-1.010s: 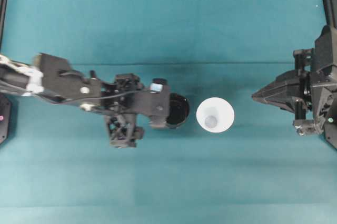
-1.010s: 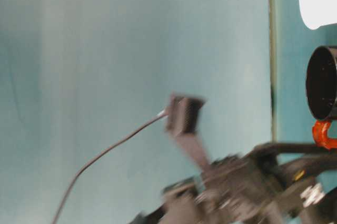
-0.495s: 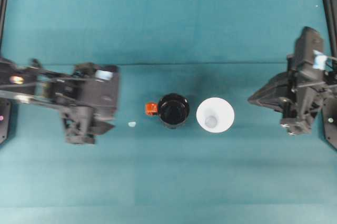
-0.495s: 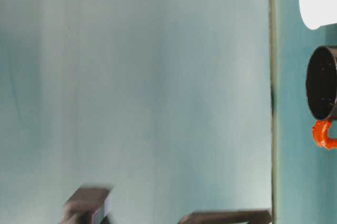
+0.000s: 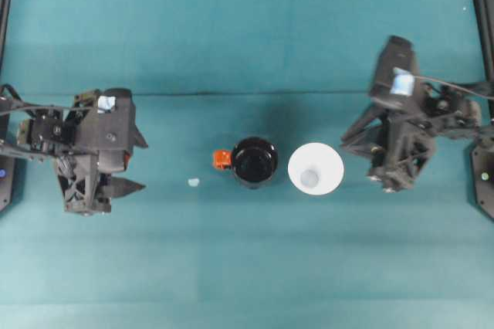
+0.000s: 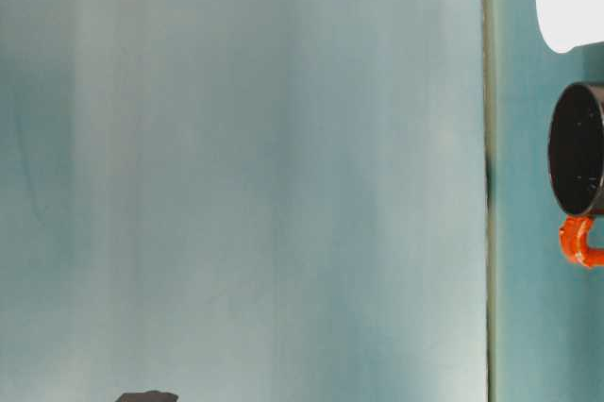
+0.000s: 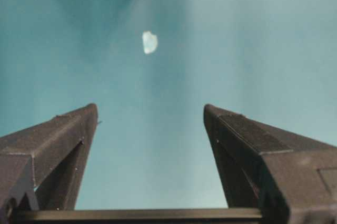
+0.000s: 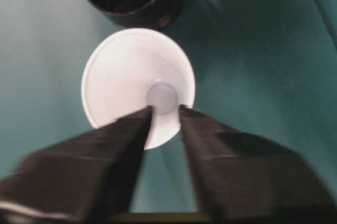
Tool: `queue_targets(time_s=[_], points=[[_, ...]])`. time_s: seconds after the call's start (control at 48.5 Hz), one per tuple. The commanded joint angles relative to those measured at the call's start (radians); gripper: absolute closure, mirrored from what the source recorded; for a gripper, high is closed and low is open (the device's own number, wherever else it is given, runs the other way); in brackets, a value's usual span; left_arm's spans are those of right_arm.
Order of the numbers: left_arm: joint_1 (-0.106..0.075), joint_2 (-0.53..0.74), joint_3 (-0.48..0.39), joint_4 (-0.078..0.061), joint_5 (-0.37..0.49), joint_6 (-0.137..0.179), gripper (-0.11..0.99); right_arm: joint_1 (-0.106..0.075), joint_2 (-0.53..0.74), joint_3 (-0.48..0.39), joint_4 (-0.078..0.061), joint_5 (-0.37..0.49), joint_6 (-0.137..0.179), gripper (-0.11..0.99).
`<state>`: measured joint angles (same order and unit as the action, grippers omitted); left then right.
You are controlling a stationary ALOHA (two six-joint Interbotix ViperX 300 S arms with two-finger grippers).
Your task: Put the paper cup into the moved red handle cup holder.
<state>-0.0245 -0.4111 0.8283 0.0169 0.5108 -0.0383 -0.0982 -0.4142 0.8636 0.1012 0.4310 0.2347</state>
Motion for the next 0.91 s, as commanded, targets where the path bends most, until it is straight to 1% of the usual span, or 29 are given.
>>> queue_targets(time_s=[0.0, 0.082, 0.124, 0.144, 0.186, 0.227, 0.247, 0.309, 0.33, 0.35, 0.433, 0.618, 0.639, 0.701, 0.886], points=[[-0.003, -0.009, -0.011, 0.002, -0.008, -0.002, 0.02, -0.008, 0.044, -0.063, 0.003, 0.055, 0.011, 0.70], [-0.003, -0.008, -0.011, 0.002, -0.008, -0.002, 0.02, -0.015, 0.097, -0.110, 0.003, 0.135, 0.014, 0.50], [-0.003, -0.006, -0.011, 0.002, -0.008, -0.002, 0.02, -0.020, 0.118, -0.130, 0.003, 0.170, 0.017, 0.38], [-0.003, -0.006, -0.011, 0.002, -0.008, -0.002, 0.02, -0.021, 0.129, -0.140, 0.003, 0.184, 0.015, 0.30], [-0.003, -0.005, -0.011, 0.002, -0.008, -0.003, 0.02, -0.021, 0.147, -0.156, 0.002, 0.209, 0.014, 0.18], [-0.003, -0.005, -0.009, 0.002, -0.008, -0.003, 0.02, -0.026, 0.167, -0.172, 0.000, 0.221, 0.014, 0.07], [-0.003, -0.005, -0.011, 0.002, -0.008, -0.003, 0.02, -0.028, 0.176, -0.176, -0.003, 0.222, 0.014, 0.02], [-0.003, -0.005, -0.011, 0.002, -0.008, -0.003, 0.02, -0.028, 0.206, -0.186, -0.006, 0.218, 0.017, -0.08], [-0.003, -0.005, -0.009, 0.002, -0.008, -0.003, 0.02, -0.028, 0.215, -0.186, -0.008, 0.215, 0.017, -0.10], [-0.003, -0.003, -0.009, 0.002, -0.008, -0.003, 0.02, -0.028, 0.225, -0.189, -0.006, 0.213, 0.017, -0.10], [-0.003, 0.002, -0.011, 0.002, -0.009, -0.005, 0.02, -0.028, 0.275, -0.186, -0.006, 0.206, 0.020, -0.08], [-0.003, 0.014, -0.011, 0.002, -0.020, -0.005, 0.03, -0.028, 0.359, -0.186, -0.008, 0.192, 0.018, -0.08], [-0.003, 0.015, -0.011, 0.002, -0.021, -0.005, 0.03, -0.028, 0.368, -0.187, -0.006, 0.189, 0.018, -0.08], [-0.003, 0.020, -0.012, 0.002, -0.028, -0.006, 0.03, -0.028, 0.383, -0.190, -0.008, 0.178, 0.018, -0.07], [-0.003, 0.038, -0.014, 0.002, -0.048, -0.006, 0.03, -0.028, 0.405, -0.201, -0.006, 0.147, 0.020, -0.04]])
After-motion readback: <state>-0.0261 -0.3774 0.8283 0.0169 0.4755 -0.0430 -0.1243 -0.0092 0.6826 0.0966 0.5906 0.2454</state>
